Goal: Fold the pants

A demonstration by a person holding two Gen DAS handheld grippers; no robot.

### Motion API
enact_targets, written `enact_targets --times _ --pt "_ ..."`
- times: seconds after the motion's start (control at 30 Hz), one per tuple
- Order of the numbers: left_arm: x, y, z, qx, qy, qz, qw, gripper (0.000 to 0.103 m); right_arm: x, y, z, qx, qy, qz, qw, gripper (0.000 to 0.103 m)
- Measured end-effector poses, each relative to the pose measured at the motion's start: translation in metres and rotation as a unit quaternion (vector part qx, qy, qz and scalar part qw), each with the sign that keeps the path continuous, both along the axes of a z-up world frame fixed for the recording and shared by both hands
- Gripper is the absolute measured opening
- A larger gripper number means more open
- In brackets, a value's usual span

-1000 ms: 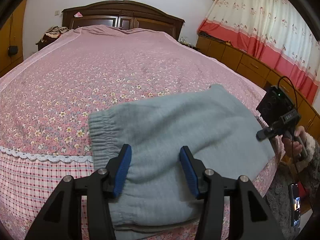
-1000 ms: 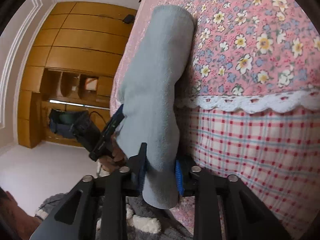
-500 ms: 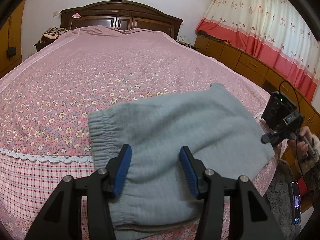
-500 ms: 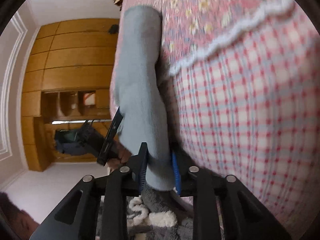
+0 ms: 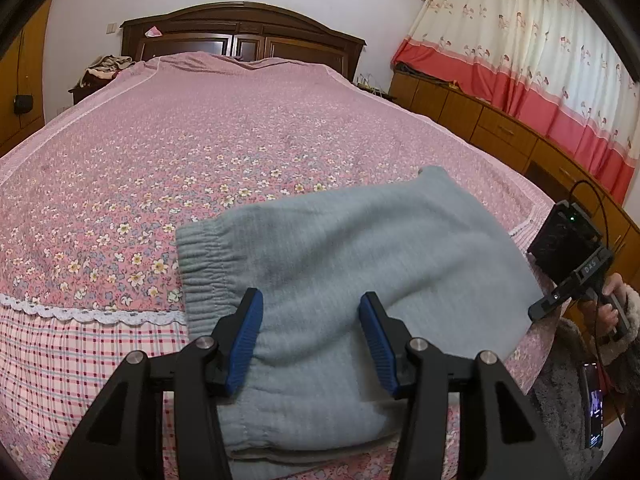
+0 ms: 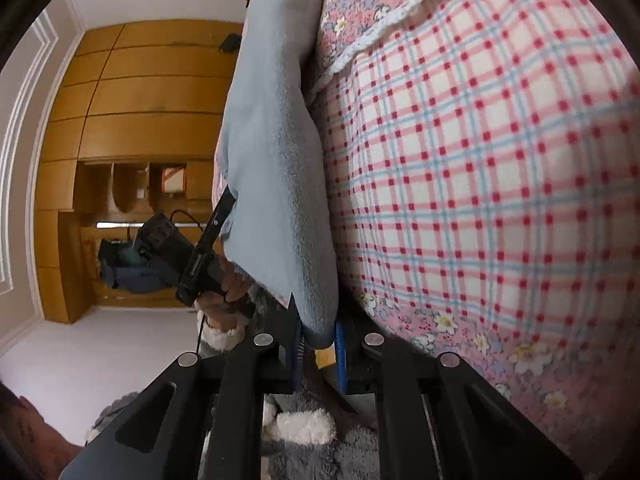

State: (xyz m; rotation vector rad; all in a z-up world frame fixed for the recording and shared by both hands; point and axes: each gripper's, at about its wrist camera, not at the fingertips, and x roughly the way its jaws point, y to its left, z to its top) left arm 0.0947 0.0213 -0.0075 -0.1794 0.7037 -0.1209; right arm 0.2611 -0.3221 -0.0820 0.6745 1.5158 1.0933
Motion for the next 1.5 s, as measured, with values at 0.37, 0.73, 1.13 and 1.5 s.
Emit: enact_targets --times 0.37,0.73,1.13,1.5 --pt "-0.005 0.004 0.002 -0.013 -0.006 -0.001 0.9999 0.053 -0.015 0.003 0.028 -0.094 -0.041 -0.075 0.992 0.011" --pt "-0.026 0.039 0.046 -0.076 -0.028 -0.014 0.9966 0.057 -0.014 0.05 0.11 -0.271 -0.148 -0.019 0.951 0.01" --pt "-0.035 0.121 0.019 -0.112 -0.013 0.041 0.9928 0.06 -0.041 0.176 0.189 -0.42 -0.301 0.09 0.851 0.01" --pt "-0.061 0.159 0.01 -0.122 -0.008 0.095 0.9879 0.06 -0.065 0.278 0.187 -0.453 -0.361 0.172 0.797 0.01"
